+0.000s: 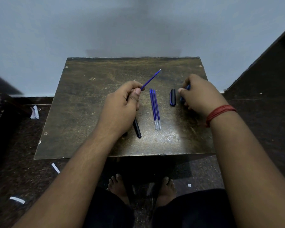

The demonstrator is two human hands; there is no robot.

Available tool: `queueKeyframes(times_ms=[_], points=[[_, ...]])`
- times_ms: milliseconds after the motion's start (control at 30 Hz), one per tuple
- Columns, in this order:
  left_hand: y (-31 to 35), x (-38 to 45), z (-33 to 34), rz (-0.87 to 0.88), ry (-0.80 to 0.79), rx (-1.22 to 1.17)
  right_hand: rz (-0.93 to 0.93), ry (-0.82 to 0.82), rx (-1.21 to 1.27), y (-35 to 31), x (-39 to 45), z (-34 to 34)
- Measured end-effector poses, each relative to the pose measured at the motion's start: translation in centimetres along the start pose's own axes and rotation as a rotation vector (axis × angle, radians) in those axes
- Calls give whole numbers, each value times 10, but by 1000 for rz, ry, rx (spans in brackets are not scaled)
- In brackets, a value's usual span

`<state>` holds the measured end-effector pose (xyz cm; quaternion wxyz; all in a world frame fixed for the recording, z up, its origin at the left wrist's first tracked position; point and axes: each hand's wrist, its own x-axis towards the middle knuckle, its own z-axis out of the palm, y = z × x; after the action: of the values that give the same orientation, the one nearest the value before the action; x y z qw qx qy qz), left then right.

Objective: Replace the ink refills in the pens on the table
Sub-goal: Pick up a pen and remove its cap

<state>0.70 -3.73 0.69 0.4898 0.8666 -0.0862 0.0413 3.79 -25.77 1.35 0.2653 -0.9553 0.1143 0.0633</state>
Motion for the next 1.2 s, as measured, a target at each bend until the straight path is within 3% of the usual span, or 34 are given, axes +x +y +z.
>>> queueKeyframes(times_ms=[233, 533, 633, 733, 900, 1033, 1200], points=[[1, 1, 0, -34, 58, -13, -49, 56, -208, -9, -6, 6], [0, 0, 1, -56, 52, 12, -16, 36, -137, -6, -1, 7], [0, 0, 3, -52, 50, 7, -43, 152, -78, -6, -3, 1], [0, 0, 4, -44, 52, 0, -103, 290, 228, -12, -4, -4], [2, 0, 5, -33, 63, -4, -123, -104, 920, -41, -20, 17], [4, -1, 7, -24, 45, -10, -142, -177, 1087, -55, -27, 30], [6, -1, 8, -18, 42, -8, -143, -129, 1160, -61, -30, 32]])
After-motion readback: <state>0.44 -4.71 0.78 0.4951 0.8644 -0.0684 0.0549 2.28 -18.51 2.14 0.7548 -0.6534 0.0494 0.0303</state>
